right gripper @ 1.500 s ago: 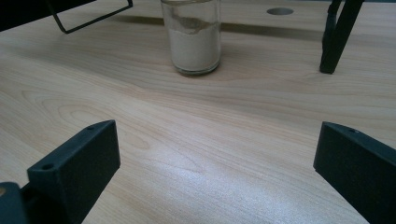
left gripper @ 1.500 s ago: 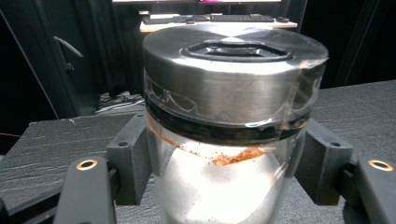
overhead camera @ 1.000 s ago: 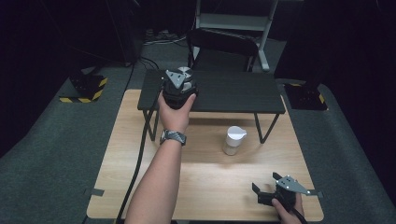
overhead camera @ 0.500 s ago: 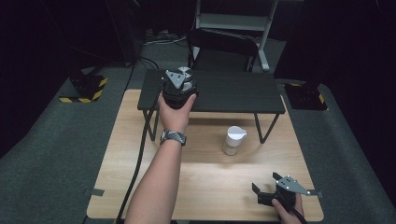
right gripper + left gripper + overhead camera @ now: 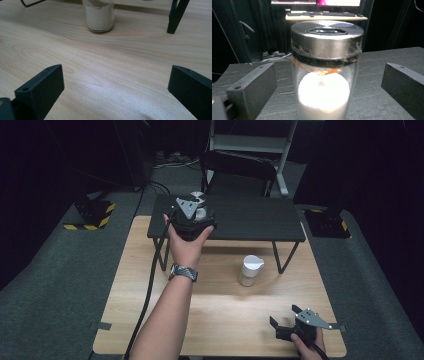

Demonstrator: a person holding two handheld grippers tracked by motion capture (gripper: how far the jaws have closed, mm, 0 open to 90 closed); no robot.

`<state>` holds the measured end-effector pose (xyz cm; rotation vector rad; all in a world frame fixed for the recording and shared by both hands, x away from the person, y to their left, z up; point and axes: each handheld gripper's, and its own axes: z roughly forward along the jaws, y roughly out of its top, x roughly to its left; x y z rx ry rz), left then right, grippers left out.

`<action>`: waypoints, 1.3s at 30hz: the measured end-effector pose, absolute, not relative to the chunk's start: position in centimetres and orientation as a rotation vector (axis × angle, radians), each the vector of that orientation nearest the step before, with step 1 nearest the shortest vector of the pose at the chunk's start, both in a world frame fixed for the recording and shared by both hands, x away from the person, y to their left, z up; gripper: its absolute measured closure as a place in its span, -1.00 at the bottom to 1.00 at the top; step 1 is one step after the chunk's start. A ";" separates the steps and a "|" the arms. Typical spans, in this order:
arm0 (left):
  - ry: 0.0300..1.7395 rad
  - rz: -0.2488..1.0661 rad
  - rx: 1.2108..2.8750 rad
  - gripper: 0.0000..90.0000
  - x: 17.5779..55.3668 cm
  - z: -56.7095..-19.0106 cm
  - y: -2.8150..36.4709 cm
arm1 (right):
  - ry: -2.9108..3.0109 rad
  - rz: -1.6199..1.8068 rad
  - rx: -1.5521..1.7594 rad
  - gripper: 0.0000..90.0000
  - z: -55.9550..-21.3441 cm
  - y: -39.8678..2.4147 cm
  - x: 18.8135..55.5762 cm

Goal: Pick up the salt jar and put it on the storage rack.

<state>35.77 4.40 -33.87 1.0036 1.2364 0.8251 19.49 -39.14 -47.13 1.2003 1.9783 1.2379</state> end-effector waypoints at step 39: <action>1.140 0.802 0.990 -0.99 26.7 -38.3 9.6 | 1.999 1.225 1.161 -0.99 -47.1 -38.4 19.3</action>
